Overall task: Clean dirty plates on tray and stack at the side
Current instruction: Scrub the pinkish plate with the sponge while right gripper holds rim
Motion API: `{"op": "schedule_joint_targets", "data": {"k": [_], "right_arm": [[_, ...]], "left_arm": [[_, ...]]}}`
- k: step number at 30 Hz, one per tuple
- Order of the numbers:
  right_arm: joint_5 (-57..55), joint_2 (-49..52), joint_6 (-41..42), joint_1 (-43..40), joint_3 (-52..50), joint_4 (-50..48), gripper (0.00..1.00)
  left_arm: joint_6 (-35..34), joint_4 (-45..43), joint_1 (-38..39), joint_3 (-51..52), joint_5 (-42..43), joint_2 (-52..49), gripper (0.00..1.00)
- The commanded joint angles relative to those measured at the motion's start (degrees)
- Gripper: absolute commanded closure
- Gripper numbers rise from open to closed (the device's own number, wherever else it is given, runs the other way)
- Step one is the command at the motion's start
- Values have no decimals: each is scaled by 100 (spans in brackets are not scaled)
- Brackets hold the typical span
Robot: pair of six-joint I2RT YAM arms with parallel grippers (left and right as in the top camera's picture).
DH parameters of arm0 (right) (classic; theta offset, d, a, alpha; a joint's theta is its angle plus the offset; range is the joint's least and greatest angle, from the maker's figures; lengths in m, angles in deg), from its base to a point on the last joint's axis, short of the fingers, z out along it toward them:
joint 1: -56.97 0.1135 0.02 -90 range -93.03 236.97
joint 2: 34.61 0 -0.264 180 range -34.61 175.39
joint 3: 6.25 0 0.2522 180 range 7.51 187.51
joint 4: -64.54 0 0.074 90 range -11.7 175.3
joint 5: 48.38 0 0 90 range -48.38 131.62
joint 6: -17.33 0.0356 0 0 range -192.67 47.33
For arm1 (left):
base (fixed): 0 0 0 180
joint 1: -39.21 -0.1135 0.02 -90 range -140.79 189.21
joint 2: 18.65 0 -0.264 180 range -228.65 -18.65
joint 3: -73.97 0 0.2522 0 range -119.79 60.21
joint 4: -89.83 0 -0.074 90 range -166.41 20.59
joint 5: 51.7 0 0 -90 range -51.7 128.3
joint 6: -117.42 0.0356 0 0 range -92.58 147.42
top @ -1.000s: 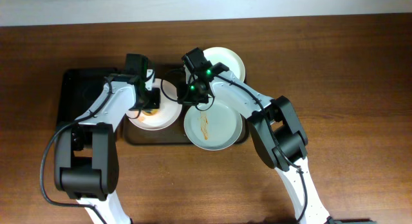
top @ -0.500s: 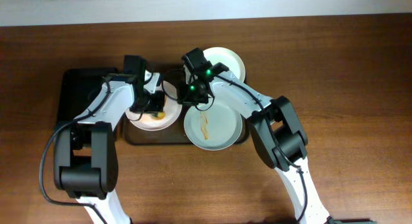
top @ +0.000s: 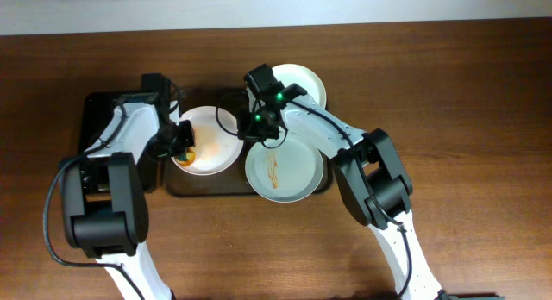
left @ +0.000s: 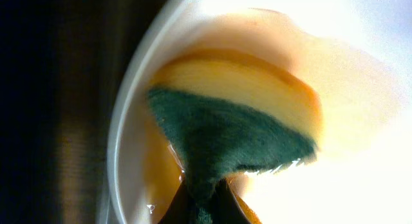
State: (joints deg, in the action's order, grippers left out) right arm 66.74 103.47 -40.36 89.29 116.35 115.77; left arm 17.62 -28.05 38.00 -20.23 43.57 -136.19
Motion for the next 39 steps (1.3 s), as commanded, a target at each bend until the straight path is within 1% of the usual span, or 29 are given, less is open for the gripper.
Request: {"op": "schedule_joint_targets", "data": {"k": [1,2,4,6,7,8,9,10,11,12,13,14,15,17,19,20,21,23,25,28,29,30,33,35,39], "right_arm": [[59,61,-59,-9,13,-2,96],[57,61,-59,-9,13,-2,96],[57,61,-59,-9,13,-2,96],[24,61,-57,-9,13,-2,96],[13,61,-57,-9,13,-2,96],[13,61,-57,-9,13,-4,96],[13,61,-57,-9,13,-7,96],[15,61,-57,-9,13,-22,96],[15,61,-55,-9,13,-24,96],[15,61,-55,-9,13,-22,96],[15,61,-55,-9,13,-22,96],[15,63,-57,-4,13,-22,96],[13,63,-55,9,13,-22,96],[-7,72,-57,46,13,-26,96],[-4,85,-55,72,13,-39,96],[-4,85,-55,72,13,-42,96],[-4,85,-55,70,13,-39,96],[-4,85,-55,70,13,-39,96],[-7,85,-52,70,13,-44,96],[-11,85,-39,70,13,-44,96],[-11,85,-39,70,13,-44,96],[-11,85,-39,70,13,-46,96],[-9,107,-37,103,13,-44,95],[-33,118,-35,181,13,-46,83],[-398,118,118,367,13,-66,79]], "left_arm": [[2033,-240,44,315,2208,-409,99],[2170,-457,44,315,2398,-409,99],[2164,-927,44,315,2400,-409,99],[1742,-1475,39,315,2140,-409,99],[1322,-1679,39,315,1659,-413,99],[575,-1784,39,315,610,-417,99],[208,-1764,39,315,151,-417,99],[-809,-1532,44,315,-629,-417,99],[-1161,-1370,46,315,-756,-417,99],[-1327,-1165,46,315,-741,-417,99],[-1279,-1014,57,315,-570,-417,99],[-892,-876,70,315,-166,-417,99],[146,-662,72,315,859,-417,99],[1091,-516,72,315,2033,-417,99],[1853,-557,66,315,3200,-417,99],[1945,-627,66,315,3447,-417,99],[1934,-796,66,315,3464,-417,99],[1884,-1040,66,315,3445,-417,99],[1231,-1436,66,315,2837,-417,99],[-431,-1482,68,315,354,-417,99],[-966,-1340,68,315,-125,-417,99],[-1303,-1198,68,315,-374,-417,99],[-1349,-1021,68,315,-422,-417,99],[-1349,-1040,68,315,-402,-417,99],[-1346,-1036,68,315,-402,-420,99]]}}
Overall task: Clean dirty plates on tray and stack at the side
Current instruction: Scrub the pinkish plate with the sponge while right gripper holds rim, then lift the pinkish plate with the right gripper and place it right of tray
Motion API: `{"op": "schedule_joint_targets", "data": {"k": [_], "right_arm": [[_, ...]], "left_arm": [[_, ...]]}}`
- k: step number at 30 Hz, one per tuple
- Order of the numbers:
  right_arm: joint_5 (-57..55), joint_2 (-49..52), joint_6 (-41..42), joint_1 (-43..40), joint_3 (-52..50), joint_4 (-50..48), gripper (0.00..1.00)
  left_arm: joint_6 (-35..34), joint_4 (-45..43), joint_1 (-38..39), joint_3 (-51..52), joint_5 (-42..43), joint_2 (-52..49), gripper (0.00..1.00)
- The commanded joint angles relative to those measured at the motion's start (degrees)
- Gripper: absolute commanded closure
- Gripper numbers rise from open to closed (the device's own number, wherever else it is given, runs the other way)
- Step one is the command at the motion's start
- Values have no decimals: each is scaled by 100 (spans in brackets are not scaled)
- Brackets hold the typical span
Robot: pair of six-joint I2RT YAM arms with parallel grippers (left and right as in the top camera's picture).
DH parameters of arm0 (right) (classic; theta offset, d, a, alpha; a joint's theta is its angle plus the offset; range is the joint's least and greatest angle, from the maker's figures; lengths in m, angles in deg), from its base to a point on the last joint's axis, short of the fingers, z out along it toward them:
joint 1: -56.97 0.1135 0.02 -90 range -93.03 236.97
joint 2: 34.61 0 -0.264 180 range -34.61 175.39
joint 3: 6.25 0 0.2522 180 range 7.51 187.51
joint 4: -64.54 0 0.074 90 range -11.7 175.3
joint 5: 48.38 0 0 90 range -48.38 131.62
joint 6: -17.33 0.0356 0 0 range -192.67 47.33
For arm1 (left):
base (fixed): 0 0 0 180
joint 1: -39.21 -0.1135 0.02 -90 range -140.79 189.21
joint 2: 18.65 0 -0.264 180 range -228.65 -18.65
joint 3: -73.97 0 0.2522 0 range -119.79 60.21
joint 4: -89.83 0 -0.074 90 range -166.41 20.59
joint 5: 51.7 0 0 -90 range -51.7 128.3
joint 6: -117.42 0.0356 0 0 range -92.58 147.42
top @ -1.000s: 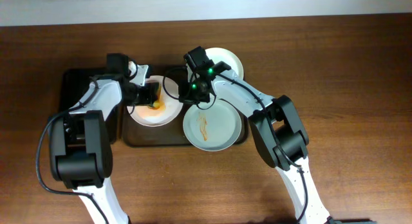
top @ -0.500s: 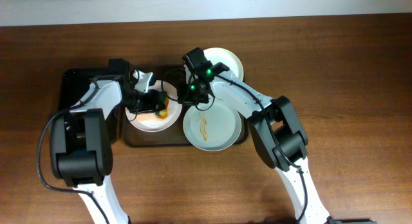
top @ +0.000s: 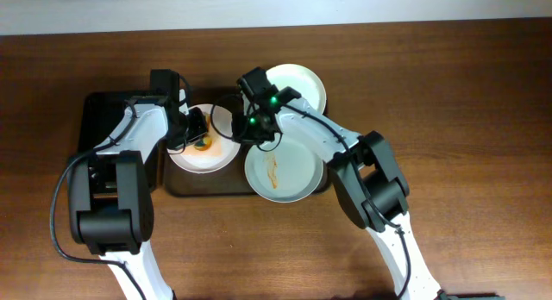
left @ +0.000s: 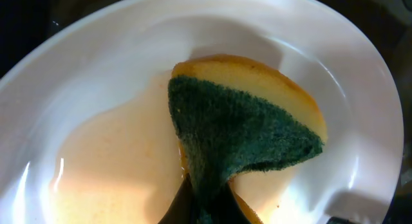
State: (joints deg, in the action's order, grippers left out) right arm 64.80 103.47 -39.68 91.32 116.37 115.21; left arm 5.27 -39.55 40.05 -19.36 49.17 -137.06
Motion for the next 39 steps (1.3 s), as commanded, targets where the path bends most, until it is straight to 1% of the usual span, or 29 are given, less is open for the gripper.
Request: {"op": "schedule_joint_targets", "data": {"k": [1,2,4,5,6,7,8,9,10,11,14,15,16,18,19,21,22,24,27,29,30,31,35,37,39], "right_arm": [[-289,118,98,184,11,-9,82],[-313,118,175,199,11,-7,96],[-352,118,201,197,7,11,96],[-352,118,201,192,7,28,96],[-350,118,201,192,7,37,96],[-345,118,199,192,7,35,96],[-321,118,199,192,7,37,96],[-302,118,199,190,7,37,96],[-280,118,199,190,7,35,96],[-269,118,199,192,7,35,96],[-247,116,197,190,9,33,96],[-219,116,197,184,13,31,96],[-149,105,197,146,13,26,96],[-87,33,170,63,13,35,96],[-94,-96,9,28,13,44,96],[-299,-330,-109,11,13,118,96],[-603,-533,-125,13,13,240,96],[-1110,-975,-260,15,13,450,96],[-1862,-1572,-422,20,13,848,96],[-2518,-1930,-433,31,13,1182,96],[-2861,-2085,-531,52,13,1329,96],[-3460,-2282,-579,109,13,1574,96],[-5097,-2479,-577,387,13,2059,96],[-5746,-2479,-575,612,13,2048,96],[-6489,-2479,-577,916,13,1882,96]], "left_arm": [[-111,116,-138,227,-962,-332,99],[-87,114,-138,227,-960,-332,99],[140,116,-138,227,-927,-330,99],[518,107,-138,223,-656,-330,99],[1025,114,-144,195,15,-330,99],[1255,111,-153,175,363,-330,99],[1805,133,-186,96,1150,-330,99],[2157,184,-216,15,1687,-330,99],[2367,310,-273,-133,2133,-330,99],[2374,531,-337,-352,2175,-330,99],[2374,1425,-538,-1360,2179,-330,99],[2374,1788,-592,-1777,2177,-330,99],[2376,2302,-645,-2404,2177,-330,99],[2444,2857,-664,-3150,2177,-330,99],[2564,3126,-664,-3582,2164,-330,99],[2568,3316,-680,-4004,1893,-330,99],[2568,3375,-691,-4129,1775,-330,99],[2568,3458,-702,-4155,1687,-332,99],[2562,3567,-702,-4142,1134,-352,99],[2518,3578,-702,-4142,955,-352,99],[2444,3563,-702,-4142,850,-352,99],[2201,3519,-702,-4142,660,-352,99],[2129,3462,-699,-4120,597,-352,99],[2127,3427,-693,-3998,597,-352,99],[2120,3265,-691,-3644,601,-352,99]]}}
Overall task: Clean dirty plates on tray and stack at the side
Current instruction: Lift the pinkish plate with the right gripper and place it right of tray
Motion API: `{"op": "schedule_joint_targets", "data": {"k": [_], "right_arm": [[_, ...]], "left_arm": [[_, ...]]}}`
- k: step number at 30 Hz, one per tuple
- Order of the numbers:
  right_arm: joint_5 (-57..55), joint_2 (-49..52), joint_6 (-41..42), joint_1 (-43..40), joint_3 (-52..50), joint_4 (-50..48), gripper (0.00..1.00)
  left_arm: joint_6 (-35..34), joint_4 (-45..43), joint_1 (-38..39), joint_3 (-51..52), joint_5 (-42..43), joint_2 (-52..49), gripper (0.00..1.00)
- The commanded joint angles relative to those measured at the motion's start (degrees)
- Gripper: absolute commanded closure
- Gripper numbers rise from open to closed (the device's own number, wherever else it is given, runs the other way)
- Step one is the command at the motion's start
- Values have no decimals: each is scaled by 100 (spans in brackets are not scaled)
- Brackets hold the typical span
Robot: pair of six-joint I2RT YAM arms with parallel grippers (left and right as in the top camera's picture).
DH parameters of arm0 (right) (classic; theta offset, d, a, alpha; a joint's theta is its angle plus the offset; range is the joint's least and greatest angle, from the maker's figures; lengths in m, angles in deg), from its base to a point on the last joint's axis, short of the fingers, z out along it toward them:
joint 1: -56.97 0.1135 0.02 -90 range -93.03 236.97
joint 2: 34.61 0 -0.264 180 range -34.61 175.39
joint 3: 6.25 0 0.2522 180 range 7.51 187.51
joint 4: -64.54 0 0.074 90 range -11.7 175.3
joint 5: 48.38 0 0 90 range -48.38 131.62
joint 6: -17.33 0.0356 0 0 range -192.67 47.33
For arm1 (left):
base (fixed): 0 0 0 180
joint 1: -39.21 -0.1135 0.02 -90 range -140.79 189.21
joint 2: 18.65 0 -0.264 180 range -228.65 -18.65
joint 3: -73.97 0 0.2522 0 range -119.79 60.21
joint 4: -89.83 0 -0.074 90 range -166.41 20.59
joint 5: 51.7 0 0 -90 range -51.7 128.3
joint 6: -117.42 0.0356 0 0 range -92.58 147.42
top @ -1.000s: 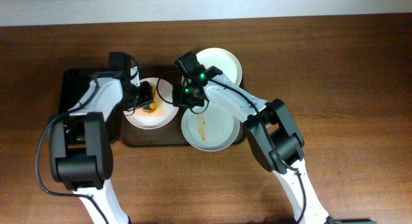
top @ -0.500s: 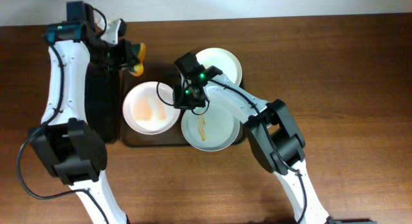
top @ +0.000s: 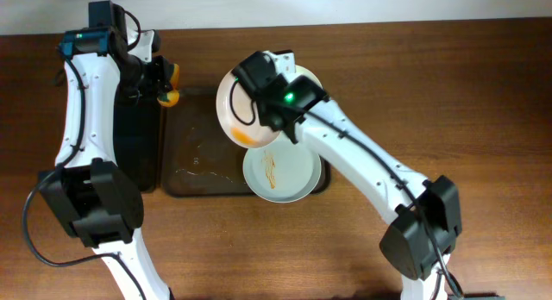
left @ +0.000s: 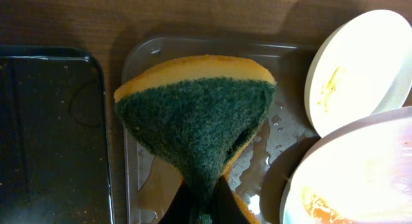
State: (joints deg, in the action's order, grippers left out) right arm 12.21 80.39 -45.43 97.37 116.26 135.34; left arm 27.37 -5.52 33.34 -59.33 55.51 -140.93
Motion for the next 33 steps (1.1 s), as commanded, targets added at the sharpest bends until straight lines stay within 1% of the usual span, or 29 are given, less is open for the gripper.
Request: {"op": "schedule_joint_targets", "data": {"k": [1,3,6,10,14,22,24,27,30,32,33], "right_arm": [[-1436,-170,0,376,24,-170,96],[-2063,-170,-2,546,22,-299,96],[-2957,-170,-2,765,22,-483,96],[-3628,-170,-2,918,22,-531,96],[-4640,-170,-4,1108,24,-682,96],[-4732,-170,-4,1215,24,-761,96],[-4524,-173,-4,1213,24,-758,96],[-3864,-175,-4,1191,24,-730,96],[-1952,-358,26,813,24,-302,96],[-354,-621,46,219,24,120,96],[227,-713,44,-81,24,317,96]], "left_arm": [[-192,-199,-20,463,-35,35,99],[-433,-348,-15,721,-24,35,99],[-446,-498,52,1088,76,35,99],[-444,-723,286,1513,72,35,99],[-448,-1095,363,1926,76,35,99],[-446,-1115,363,1928,76,35,99],[-446,-1130,363,1928,76,35,99],[-446,-1134,363,1928,74,35,99],[-446,-1132,363,1928,76,35,99],[-446,-1141,363,1928,76,35,99],[-446,-1154,363,1928,76,35,99]]}}
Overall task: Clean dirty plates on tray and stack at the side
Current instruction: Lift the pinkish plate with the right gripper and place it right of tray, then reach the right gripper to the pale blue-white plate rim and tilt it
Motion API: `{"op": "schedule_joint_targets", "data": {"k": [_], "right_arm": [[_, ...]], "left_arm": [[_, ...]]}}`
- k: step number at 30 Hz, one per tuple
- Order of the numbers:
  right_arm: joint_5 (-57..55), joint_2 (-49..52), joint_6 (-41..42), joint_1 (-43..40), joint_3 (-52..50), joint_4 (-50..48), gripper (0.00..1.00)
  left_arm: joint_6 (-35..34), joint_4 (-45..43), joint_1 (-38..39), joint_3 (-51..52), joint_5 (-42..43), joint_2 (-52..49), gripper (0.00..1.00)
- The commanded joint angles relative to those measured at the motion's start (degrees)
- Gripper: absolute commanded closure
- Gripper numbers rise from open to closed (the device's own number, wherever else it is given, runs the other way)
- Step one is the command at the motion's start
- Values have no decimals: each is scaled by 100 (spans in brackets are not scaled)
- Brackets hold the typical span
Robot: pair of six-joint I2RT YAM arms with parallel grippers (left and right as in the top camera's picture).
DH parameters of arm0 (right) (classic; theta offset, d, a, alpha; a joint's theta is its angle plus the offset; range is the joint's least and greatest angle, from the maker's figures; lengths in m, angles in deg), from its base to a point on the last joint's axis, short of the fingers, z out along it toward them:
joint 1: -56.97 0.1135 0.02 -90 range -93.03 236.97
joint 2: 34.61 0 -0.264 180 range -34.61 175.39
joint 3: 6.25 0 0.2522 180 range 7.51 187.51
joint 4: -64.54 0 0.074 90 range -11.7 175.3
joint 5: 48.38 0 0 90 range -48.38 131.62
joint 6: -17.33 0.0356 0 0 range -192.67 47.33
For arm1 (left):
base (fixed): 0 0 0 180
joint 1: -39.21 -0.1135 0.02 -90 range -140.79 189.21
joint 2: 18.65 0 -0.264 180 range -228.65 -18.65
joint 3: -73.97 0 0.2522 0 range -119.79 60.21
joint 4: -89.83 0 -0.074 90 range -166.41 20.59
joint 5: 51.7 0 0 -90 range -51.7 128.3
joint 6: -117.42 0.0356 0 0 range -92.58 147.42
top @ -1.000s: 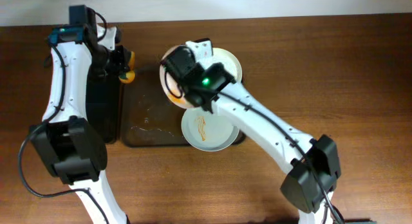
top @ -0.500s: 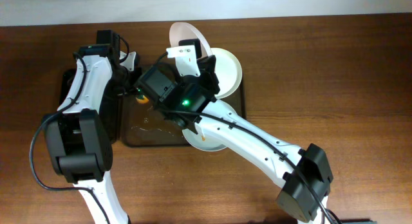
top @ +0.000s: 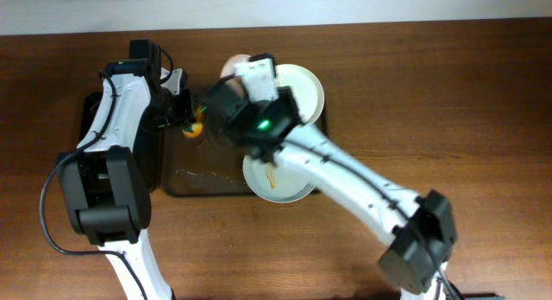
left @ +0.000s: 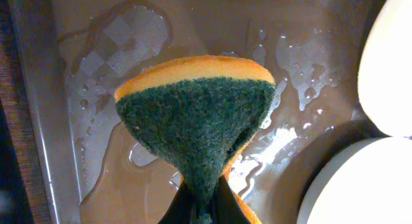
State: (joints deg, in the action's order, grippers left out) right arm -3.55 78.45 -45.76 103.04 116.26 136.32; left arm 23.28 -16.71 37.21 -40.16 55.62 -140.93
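My left gripper [top: 191,123] is shut on a yellow sponge with a green scrub face [left: 196,114], which hangs over the wet left part of the brown tray [left: 103,121]. My right gripper [top: 237,83] is raised over the tray, mostly hidden under its own wrist. It holds a small plate up off the tray, and only the plate's peach-tinted rim [top: 231,67] shows. A larger plate with an orange streak [top: 278,175] lies on the tray's right part. A clean white plate [top: 304,89] sits at the far right of the tray.
A black tray [top: 90,119] lies left of the brown tray, under the left arm. Water pools and droplets [left: 290,56] cover the brown tray's floor. White plate edges [left: 386,63] fill the right side of the left wrist view.
My left gripper with the sponge has moved from beyond the tray's far-left corner to above the tray's wet left part. The right arm has shifted left, and the held plate is now mostly hidden.
First the sponge was pressed on the rim of a small plate on the tray, with the right gripper at that plate. Then the sponge was on the plate's middle. Later the right gripper held the plate tilted off the tray, sponge drawn away. Now the sponge hangs over the tray.
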Motion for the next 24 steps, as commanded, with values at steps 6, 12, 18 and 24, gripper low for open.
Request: {"op": "schedule_joint_targets", "data": {"k": [6,12,18,24], "right_arm": [[4085,-577,-142,-3694,-619,1255,96],[4798,-577,-162,-5377,-2833,-610,96],[4957,-577,-164,-5471,-3971,-1838,78],[5678,-1027,-562,-5388,-3003,-540,57]], "left_arm": [[-37,-81,-24,11,66,35,99],[-37,-101,-24,11,63,35,99],[-37,-98,-24,11,63,35,99],[-37,-98,-24,11,61,35,99]]}}
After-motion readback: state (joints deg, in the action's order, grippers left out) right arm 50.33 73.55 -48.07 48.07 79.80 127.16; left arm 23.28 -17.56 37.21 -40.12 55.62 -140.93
